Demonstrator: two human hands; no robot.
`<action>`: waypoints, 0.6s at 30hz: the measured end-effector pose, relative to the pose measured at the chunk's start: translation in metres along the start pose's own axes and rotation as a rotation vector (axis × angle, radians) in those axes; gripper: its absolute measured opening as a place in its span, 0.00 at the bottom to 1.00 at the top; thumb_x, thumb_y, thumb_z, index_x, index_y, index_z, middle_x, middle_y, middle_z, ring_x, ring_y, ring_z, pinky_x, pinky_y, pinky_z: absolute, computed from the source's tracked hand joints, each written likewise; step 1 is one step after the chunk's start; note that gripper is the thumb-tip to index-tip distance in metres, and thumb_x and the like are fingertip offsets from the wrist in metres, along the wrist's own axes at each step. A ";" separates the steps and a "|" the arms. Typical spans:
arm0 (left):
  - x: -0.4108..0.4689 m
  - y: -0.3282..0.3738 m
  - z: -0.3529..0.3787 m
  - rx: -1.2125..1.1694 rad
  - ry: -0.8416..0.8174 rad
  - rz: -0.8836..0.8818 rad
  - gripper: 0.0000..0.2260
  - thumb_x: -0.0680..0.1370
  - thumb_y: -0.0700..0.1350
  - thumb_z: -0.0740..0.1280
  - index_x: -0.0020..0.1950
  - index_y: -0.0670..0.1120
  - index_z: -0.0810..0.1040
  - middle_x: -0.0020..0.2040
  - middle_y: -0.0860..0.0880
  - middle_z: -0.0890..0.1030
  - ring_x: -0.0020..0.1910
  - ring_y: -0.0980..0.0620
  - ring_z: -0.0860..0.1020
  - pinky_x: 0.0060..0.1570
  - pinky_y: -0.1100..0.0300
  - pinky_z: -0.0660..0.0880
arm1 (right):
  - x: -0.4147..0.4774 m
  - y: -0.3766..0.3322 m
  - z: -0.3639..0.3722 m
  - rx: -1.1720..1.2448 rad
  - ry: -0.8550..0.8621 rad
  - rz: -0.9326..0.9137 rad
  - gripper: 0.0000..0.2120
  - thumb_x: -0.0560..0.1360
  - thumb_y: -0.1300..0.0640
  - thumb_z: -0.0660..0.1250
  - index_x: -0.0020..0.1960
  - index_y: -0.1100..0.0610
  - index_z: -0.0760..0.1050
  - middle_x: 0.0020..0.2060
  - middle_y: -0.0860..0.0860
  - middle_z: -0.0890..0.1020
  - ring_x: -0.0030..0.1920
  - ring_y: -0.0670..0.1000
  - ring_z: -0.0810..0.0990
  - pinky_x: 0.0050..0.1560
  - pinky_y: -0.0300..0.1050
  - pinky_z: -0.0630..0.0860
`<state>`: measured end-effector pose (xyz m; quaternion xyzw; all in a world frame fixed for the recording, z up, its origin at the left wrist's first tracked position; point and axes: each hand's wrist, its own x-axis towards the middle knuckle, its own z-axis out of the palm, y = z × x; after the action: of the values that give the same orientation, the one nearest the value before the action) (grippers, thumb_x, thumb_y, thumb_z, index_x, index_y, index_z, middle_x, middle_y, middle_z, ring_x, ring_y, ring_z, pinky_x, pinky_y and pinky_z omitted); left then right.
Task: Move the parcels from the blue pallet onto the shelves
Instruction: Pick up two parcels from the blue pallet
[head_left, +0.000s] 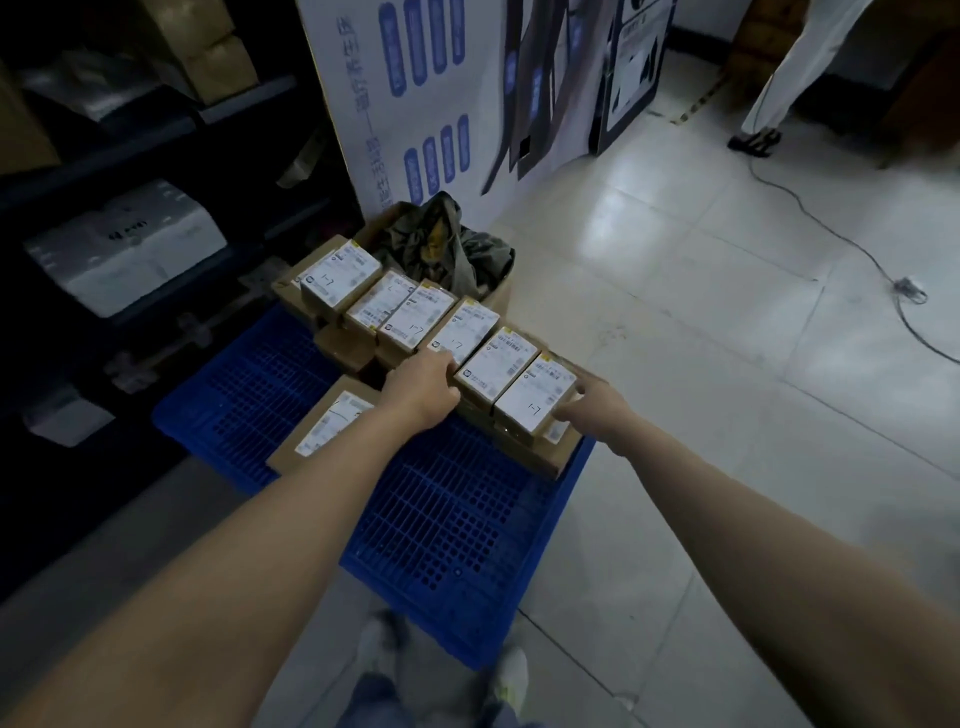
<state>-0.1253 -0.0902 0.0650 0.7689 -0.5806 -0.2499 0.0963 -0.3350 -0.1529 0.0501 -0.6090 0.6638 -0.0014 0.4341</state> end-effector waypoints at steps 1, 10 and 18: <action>0.011 -0.002 0.007 -0.020 -0.019 -0.005 0.13 0.76 0.44 0.65 0.61 0.43 0.74 0.57 0.44 0.76 0.52 0.45 0.76 0.51 0.51 0.76 | 0.009 0.002 0.001 0.068 -0.007 0.029 0.17 0.75 0.59 0.67 0.62 0.63 0.73 0.50 0.57 0.80 0.48 0.56 0.81 0.48 0.52 0.80; 0.103 -0.027 0.062 -0.157 -0.131 -0.102 0.13 0.75 0.42 0.67 0.59 0.43 0.72 0.59 0.43 0.73 0.52 0.46 0.76 0.50 0.53 0.76 | 0.083 0.028 0.032 0.578 -0.056 0.373 0.26 0.77 0.53 0.67 0.71 0.61 0.64 0.67 0.59 0.70 0.64 0.60 0.71 0.59 0.54 0.74; 0.151 -0.034 0.093 -0.193 -0.192 -0.117 0.19 0.74 0.41 0.68 0.63 0.41 0.70 0.62 0.42 0.71 0.57 0.45 0.74 0.56 0.52 0.76 | 0.122 0.039 0.057 0.892 -0.095 0.436 0.18 0.78 0.52 0.65 0.65 0.55 0.68 0.67 0.57 0.73 0.58 0.58 0.75 0.61 0.54 0.73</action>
<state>-0.1123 -0.2087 -0.0706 0.7611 -0.5148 -0.3820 0.0991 -0.3189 -0.2117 -0.0767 -0.2106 0.6899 -0.1669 0.6722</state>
